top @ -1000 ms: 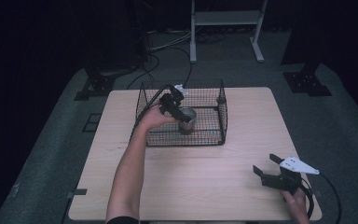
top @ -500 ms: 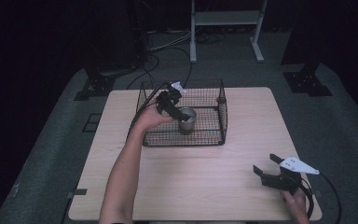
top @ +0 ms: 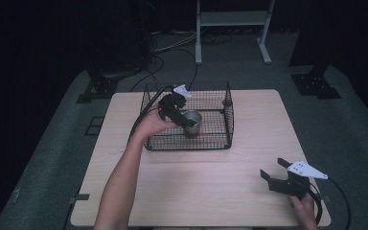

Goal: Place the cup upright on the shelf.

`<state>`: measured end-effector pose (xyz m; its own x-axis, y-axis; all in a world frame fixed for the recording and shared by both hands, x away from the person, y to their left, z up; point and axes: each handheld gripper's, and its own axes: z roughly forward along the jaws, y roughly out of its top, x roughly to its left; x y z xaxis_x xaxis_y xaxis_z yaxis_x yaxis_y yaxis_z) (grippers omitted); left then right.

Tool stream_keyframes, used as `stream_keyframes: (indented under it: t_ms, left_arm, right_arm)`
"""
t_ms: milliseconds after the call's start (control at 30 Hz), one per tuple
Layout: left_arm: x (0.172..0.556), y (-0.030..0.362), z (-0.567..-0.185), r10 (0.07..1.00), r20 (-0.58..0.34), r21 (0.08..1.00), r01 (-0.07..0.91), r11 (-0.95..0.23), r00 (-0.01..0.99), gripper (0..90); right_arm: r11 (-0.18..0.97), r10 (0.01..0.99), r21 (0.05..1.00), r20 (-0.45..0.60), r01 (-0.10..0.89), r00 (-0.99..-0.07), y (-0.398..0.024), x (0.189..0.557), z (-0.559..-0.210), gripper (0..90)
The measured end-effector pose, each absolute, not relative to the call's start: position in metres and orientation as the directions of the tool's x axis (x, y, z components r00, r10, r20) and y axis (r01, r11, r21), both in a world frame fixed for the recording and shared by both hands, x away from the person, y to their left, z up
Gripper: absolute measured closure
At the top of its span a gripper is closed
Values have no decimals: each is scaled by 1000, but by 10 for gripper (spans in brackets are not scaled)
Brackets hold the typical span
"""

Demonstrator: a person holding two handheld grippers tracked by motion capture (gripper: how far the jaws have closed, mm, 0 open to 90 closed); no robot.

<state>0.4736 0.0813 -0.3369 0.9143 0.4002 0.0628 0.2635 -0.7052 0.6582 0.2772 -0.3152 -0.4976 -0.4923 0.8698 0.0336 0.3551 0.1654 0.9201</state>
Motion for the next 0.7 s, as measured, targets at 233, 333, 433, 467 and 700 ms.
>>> stream_keyframes:
  t_ms: [233,333,433,467,700]
  left_arm:
    - [461,90,-335,396,66,676,251,-693,916,62]
    - [455,93,-333,393,66,686,244,-685,917,62]
    - [449,95,-331,385,73,686,234,-689,920,62]
    - [447,95,-330,382,73,688,231,-688,921,61]
    - [432,97,-329,367,78,694,214,-688,927,61]
  right_arm:
    - [150,872,920,49,361,-487,-316,277,-498,134]
    - [149,872,920,50,361,-487,-316,278,-498,135]
    - [153,872,919,47,362,-486,-316,278,-498,135]
    - [152,873,919,47,363,-485,-316,278,-498,134]
    - [148,874,920,50,364,-483,-317,278,-498,134]
